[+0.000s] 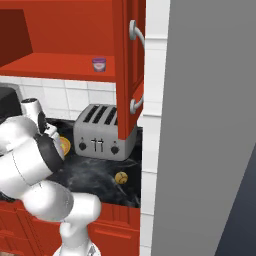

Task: Pick the avocado and bread from the counter and place them on the plate. Then pick the jam from the cabinet and place it next to the plate. Lastly close the cabinet door.

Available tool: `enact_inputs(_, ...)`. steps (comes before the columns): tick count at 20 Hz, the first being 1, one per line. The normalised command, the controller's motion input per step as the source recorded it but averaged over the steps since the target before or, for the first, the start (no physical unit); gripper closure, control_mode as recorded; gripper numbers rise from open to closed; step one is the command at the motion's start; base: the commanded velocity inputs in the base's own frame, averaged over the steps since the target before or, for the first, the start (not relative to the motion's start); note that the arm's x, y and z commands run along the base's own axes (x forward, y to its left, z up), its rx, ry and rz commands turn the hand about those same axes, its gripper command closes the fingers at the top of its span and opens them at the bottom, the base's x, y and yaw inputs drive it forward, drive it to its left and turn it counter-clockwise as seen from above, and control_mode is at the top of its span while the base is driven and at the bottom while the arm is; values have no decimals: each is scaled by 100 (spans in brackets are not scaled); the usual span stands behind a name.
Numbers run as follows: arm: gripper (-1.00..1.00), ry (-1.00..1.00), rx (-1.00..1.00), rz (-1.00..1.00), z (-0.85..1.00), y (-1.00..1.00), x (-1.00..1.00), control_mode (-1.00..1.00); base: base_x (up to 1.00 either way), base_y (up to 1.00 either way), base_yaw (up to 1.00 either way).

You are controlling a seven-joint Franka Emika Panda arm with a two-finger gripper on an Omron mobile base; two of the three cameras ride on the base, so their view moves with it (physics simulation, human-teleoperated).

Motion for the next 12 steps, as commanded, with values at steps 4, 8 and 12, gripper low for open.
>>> enact_inputs(4,-100,-3,4,-6,22,-31,-73,-100,0,0,0)
enact_inputs(8,-100,0,0,-9,15,-26,-50,-100,0,0,0)
enact_inputs(12,-100,0,0,-9,19,-28,-29,-100,0,0,0)
